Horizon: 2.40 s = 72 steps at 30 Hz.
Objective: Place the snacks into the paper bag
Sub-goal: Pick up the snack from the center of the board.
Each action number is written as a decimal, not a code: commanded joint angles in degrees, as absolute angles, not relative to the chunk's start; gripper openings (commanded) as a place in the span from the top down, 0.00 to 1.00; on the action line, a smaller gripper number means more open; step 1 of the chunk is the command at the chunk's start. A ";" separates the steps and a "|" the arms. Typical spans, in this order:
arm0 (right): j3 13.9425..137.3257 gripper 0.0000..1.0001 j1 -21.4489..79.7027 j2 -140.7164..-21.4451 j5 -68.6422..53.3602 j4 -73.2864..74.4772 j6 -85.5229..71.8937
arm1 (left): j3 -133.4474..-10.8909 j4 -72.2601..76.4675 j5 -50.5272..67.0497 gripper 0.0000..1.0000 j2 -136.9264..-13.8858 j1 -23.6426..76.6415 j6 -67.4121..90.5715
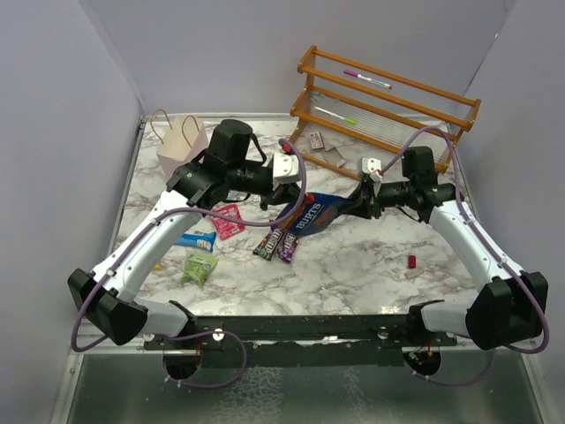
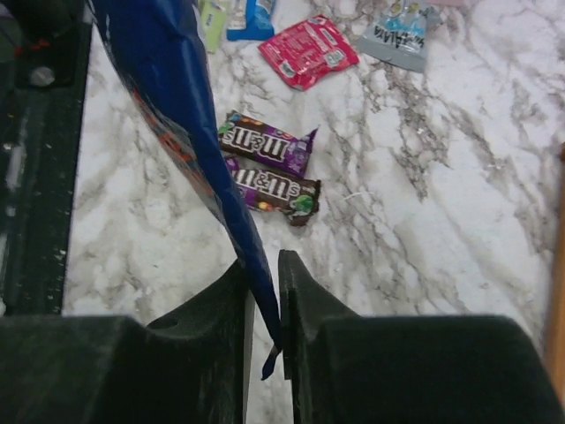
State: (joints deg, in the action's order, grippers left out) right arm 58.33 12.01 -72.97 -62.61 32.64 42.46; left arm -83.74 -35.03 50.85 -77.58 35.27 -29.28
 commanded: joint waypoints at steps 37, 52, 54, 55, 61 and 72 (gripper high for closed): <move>65.63 0.99 12.22 -81.11 -56.00 13.88 -31.96 | -83.42 -26.80 36.93 0.20 -82.89 34.15 -29.00; 70.60 0.99 12.45 -84.37 -50.64 11.25 -42.16 | -81.70 -17.68 16.13 0.09 -85.79 43.22 -22.51; 70.21 0.99 12.48 -84.06 -50.84 10.77 -42.62 | -81.17 -15.97 12.75 0.11 -86.48 43.71 -22.68; 69.97 0.99 12.48 -83.90 -50.95 10.54 -42.87 | -80.74 -15.32 11.91 0.13 -86.67 43.85 -23.01; 69.24 0.99 12.48 -82.72 -51.13 9.41 -43.76 | -77.94 -12.13 10.33 0.27 -87.23 44.01 -24.55; 66.46 0.99 12.48 -80.73 -50.49 6.50 -45.05 | -77.16 -10.32 10.65 0.55 -89.38 43.99 -23.68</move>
State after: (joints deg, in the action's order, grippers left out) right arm 67.31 12.05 -83.18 -51.70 9.93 -44.21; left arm -76.71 -12.23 11.38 -88.84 43.90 -24.23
